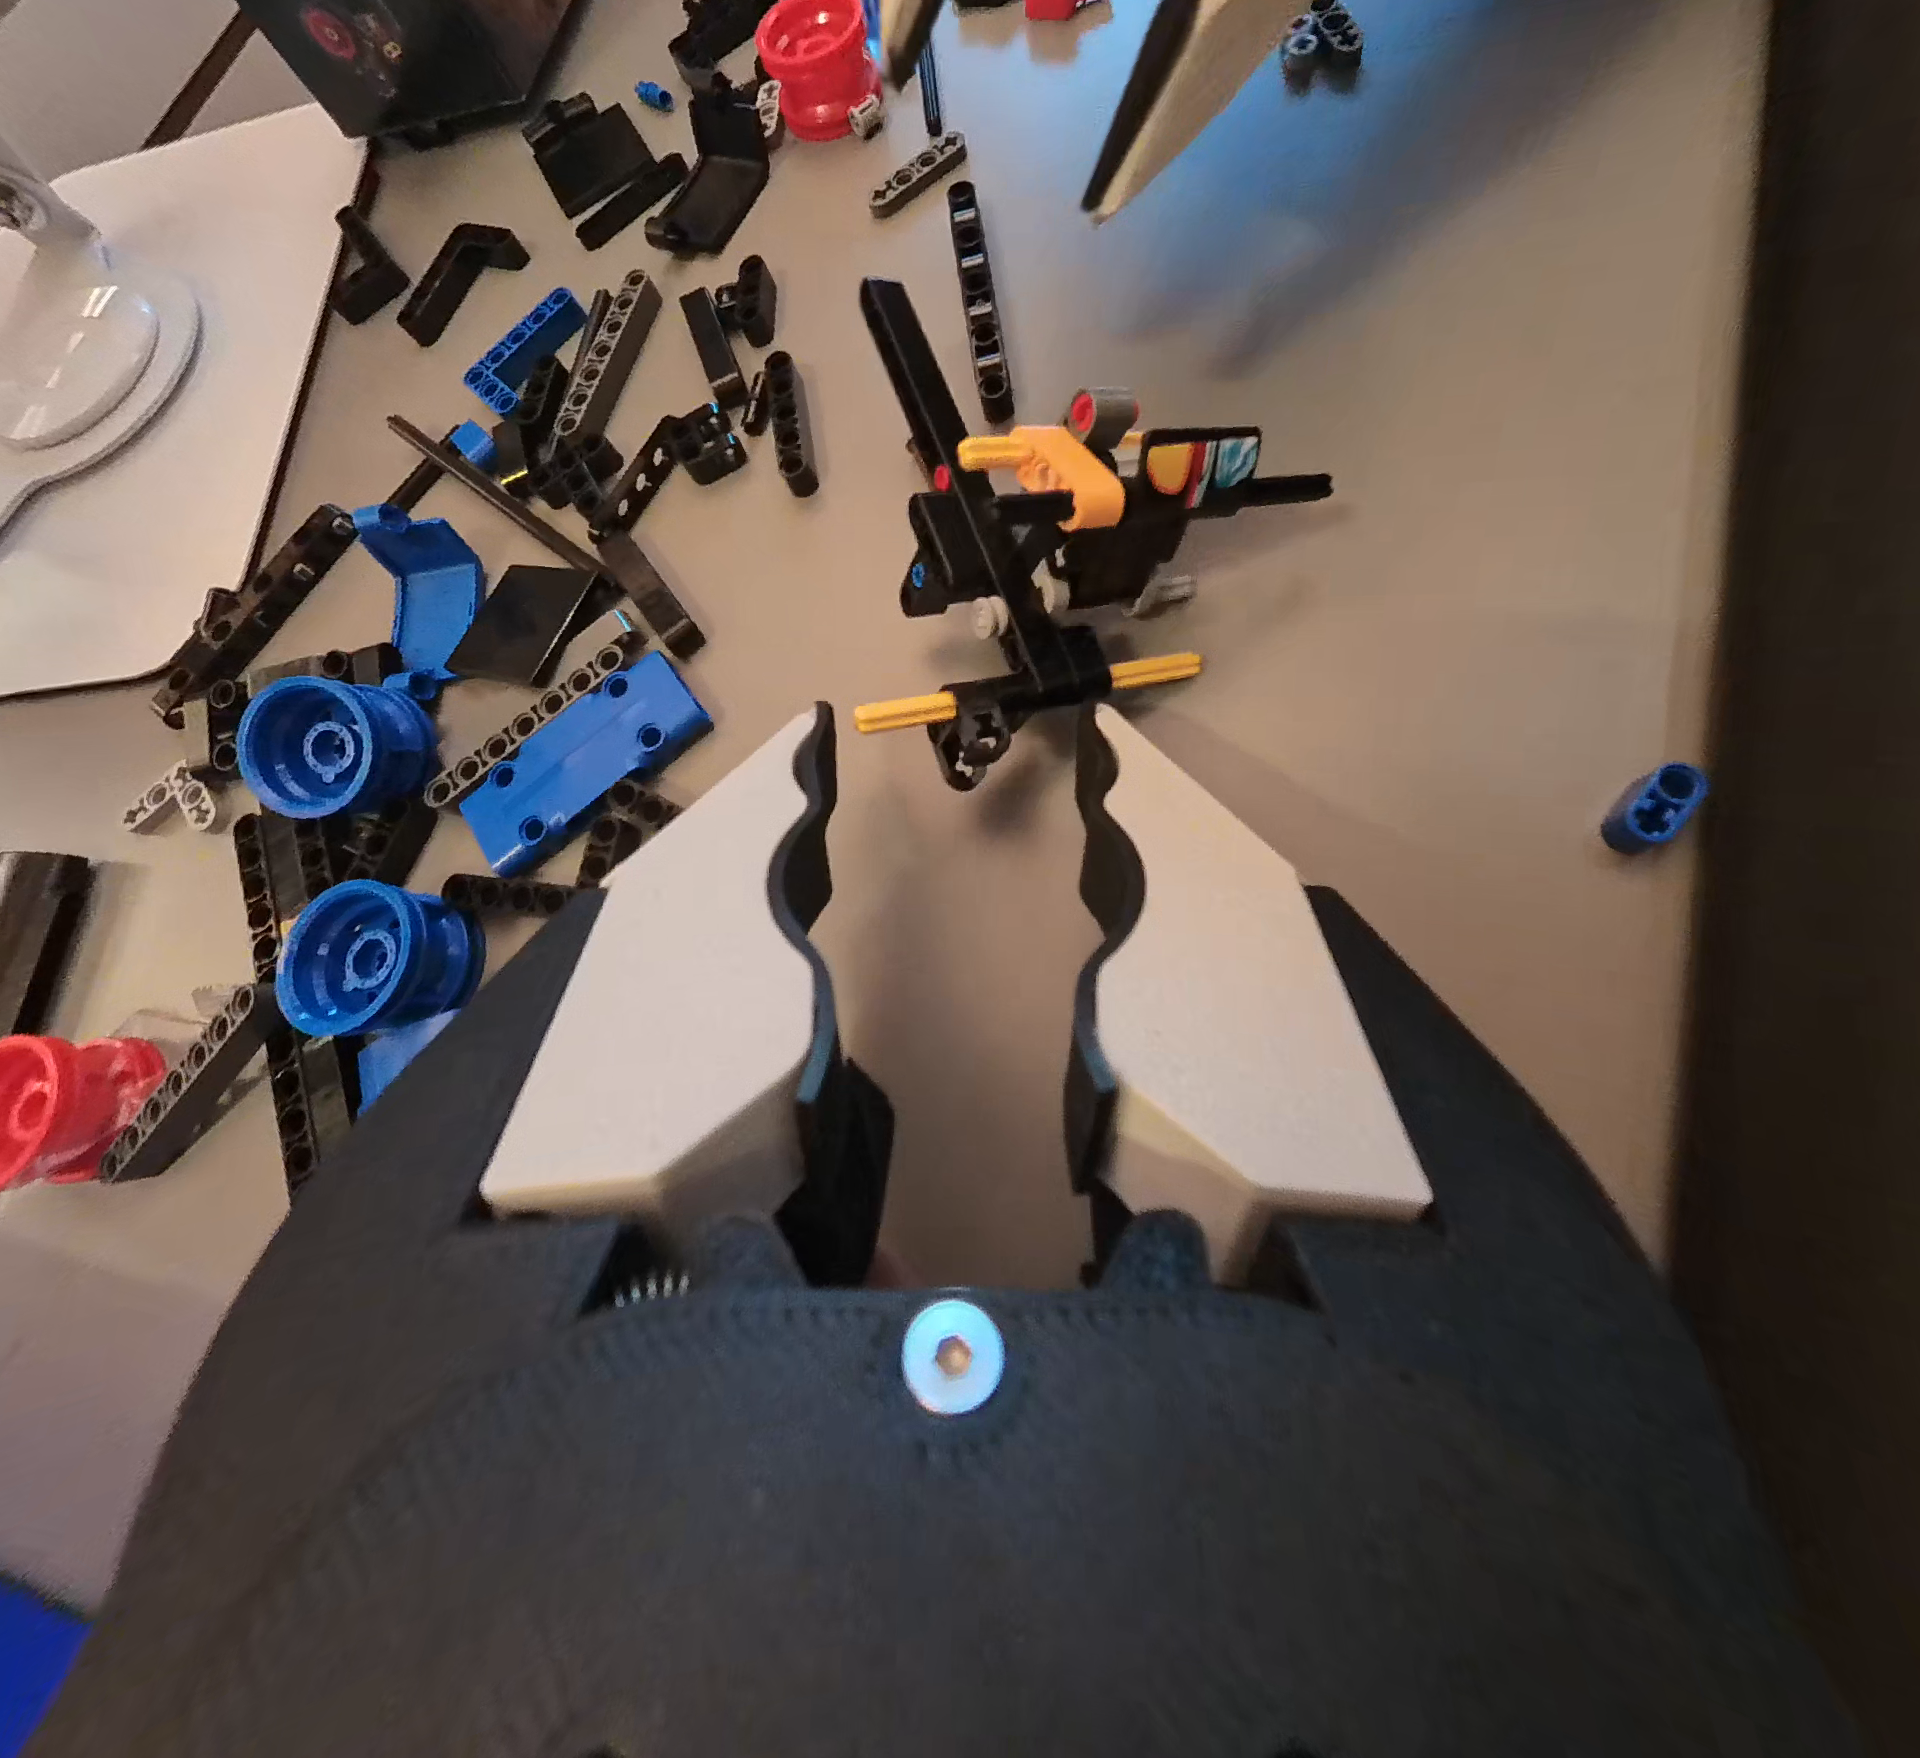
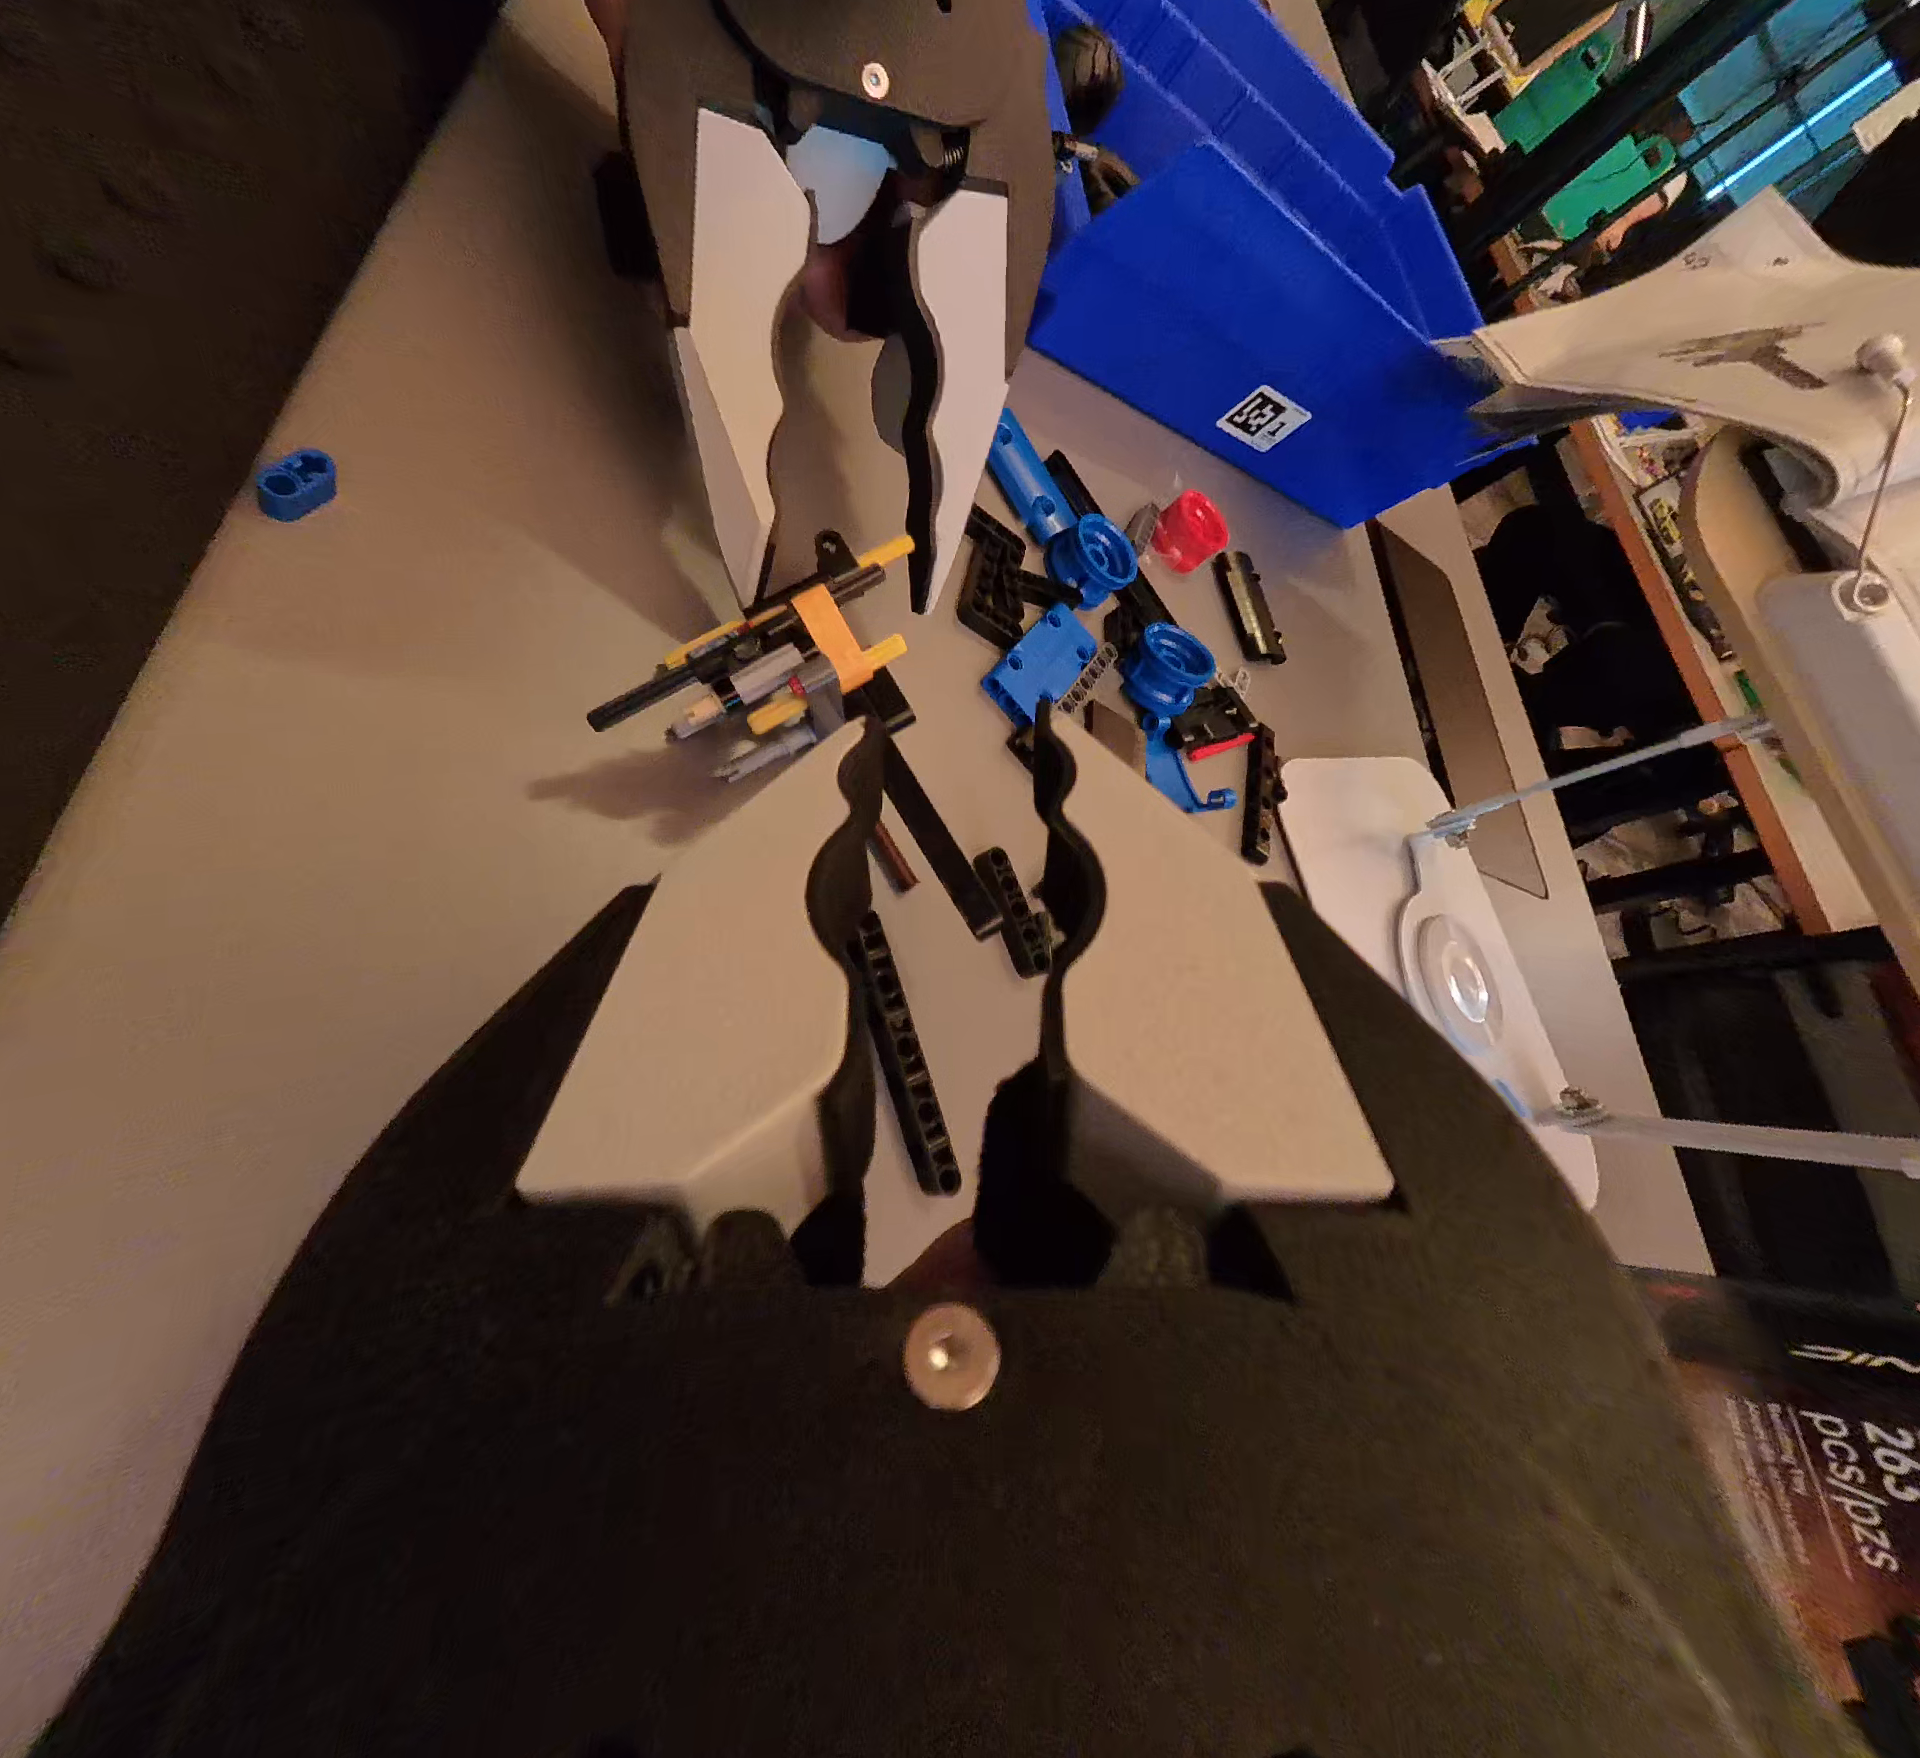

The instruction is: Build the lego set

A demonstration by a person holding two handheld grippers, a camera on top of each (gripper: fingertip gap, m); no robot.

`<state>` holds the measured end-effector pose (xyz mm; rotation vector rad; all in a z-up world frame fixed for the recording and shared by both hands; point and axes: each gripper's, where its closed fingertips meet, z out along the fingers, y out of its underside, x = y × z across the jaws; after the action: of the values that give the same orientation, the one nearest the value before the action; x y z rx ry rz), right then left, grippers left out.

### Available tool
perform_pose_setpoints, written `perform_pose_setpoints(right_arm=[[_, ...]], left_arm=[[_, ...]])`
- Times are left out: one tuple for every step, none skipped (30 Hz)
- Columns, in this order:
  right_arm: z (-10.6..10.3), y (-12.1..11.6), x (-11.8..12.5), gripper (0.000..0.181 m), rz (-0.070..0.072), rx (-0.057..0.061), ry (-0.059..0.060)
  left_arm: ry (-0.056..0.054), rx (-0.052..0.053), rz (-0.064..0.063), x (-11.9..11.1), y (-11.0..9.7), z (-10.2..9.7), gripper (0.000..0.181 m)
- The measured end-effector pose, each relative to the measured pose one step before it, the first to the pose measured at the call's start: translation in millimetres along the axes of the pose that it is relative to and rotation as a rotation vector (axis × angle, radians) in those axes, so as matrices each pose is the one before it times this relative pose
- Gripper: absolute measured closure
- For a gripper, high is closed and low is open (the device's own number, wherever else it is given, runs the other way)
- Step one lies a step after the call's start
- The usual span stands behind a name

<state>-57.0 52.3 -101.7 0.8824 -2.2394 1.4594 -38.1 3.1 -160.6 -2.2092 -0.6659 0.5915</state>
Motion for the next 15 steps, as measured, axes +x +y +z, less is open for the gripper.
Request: perform_pose_setpoints(right_arm=[[-0.16, -1.46, -0.71, 0.155, -0.0060, 0.0021, 0.0000], [-0.15, -1.25, -0.71, 0.155, -0.0036, 0.0024, -0.0009], [-0.17, -1.21, -0.60, 0.155, -0.0021, 0.0030, -0.0014], [-0.24, -1.18, -0.42, 0.155, -0.0018, 0.0027, -0.0010], [-0.17, -0.85, -0.42, 0.155, -0.0022, 0.0012, -0.0006], [-0.22, -0.54, -0.25, 0.155, -0.0029, 0.0000, 0.0001], [-0.20, -0.37, -0.20, 0.155, -0.0030, -0.0003, 0.0003], [-0.27, -0.44, -0.01, 0.155, -0.0020, 0.0001, 0.0003], [-0.31, -0.41, 0.06, 0.155, -0.0009, 0.0011, 0.0005], [-0.18, -0.16, 0.18, 0.155, -0.0004, -0.0001, 0.0010], [-0.16, -0.09, 0.09, 0.155, -0.0015, -0.0007, 0.0008], [-0.04, 0.02, 0.08, 0.155, -0.0012, -0.0006, 0.0005], [-0.08, -0.05, 0.08, 0.155, -0.0005, -0.0006, 0.0005], [-0.01, 0.17, -0.04, 0.155, -0.0004, -0.0007, -0.0001], [0.04, 0.23, 0.01, 0.155, -0.0005, -0.0013, 0.0000]], left_arm=[[0.0010, 0.0020, -0.0023, -0.16, -0.04, 0.00, 0.136], [0.0000, 0.0023, -0.0021, -0.27, -0.21, 0.01, 0.136], [0.0001, 0.0030, -0.0034, -0.38, -0.21, -0.16, 0.136], [-0.0003, 0.0041, -0.0030, -0.43, -0.50, -0.27, 0.136], [-0.0007, 0.0049, -0.0027, -0.45, -0.67, -0.33, 0.136], [0.0001, 0.0046, -0.0031, -0.31, -0.72, -0.24, 0.136], [-0.0010, 0.0032, -0.0020, -0.45, -0.42, -0.17, 0.136], [-0.0009, 0.0018, -0.0008, -0.27, -0.15, -0.10, 0.136], [-0.0006, 0.0003, -0.0006, -0.27, 0.17, 0.15, 0.136], [-0.0009, -0.0014, -0.0009, -0.29, 0.40, 0.21, 0.136], [-0.0004, -0.0014, -0.0003, -0.11, 0.46, 0.26, 0.136], [0.0001, -0.0008, -0.0003, -0.12, 0.35, 0.19, 0.136], [0.0000, 0.0009, -0.0004, -0.03, -0.07, 0.01, 0.136], [-0.0005, 0.0023, -0.0011, -0.23, -0.31, -0.12, 0.136], [-0.0016, 0.0035, -0.0019, -0.49, -0.53, -0.26, 0.136]])
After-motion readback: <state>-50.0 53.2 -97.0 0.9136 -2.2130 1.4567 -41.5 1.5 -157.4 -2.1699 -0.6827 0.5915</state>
